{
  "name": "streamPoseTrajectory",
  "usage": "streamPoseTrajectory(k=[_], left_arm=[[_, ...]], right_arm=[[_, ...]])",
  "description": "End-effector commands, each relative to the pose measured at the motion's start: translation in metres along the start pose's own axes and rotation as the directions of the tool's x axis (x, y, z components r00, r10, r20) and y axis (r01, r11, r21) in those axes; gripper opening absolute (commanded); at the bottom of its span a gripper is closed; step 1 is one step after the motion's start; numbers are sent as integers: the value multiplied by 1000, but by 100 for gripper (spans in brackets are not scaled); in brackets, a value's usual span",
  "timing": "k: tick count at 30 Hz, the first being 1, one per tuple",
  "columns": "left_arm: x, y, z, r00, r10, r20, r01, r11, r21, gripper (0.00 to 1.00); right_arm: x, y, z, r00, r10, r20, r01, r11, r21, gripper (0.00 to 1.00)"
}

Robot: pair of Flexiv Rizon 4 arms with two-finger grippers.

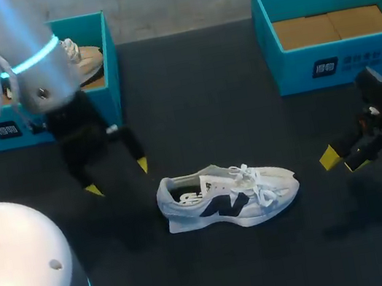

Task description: Take the shoe out of the shoebox, open the shoe tongue, remove and reinsert the insole, then place the shoe into the shoebox

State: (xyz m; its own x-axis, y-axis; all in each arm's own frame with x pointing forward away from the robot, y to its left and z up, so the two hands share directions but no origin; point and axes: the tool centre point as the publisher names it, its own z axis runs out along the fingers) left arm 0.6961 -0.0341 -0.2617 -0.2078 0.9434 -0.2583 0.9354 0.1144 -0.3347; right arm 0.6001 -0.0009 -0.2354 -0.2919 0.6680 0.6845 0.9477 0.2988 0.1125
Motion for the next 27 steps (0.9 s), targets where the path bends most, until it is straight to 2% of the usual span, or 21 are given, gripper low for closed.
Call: streamPoseTrajectory(k=[1,6,7,25,26,27], left_arm=[[12,7,-14,997,-53,63,49,997,58,100],[22,6,-24,987,-115,111,106,991,86,100],[23,4,-25,989,-109,101,104,993,57,100],[23,4,-25,989,-109,101,104,993,57,100],[21,7,-23,948,-236,212,233,972,37,100],[21,11,-22,913,-308,265,315,949,19,100]], right_arm=[[0,-1,0,1000,1,2,-1,1000,0,100],[0,-1,0,1000,1,2,-1,1000,0,100],[0,-1,0,1000,1,2,-1,1000,0,100],[0,-1,0,1000,1,2,-1,1000,0,100],[0,-1,0,1000,1,2,-1,1000,0,100],[0,-1,0,1000,1,2,-1,1000,0,100]])
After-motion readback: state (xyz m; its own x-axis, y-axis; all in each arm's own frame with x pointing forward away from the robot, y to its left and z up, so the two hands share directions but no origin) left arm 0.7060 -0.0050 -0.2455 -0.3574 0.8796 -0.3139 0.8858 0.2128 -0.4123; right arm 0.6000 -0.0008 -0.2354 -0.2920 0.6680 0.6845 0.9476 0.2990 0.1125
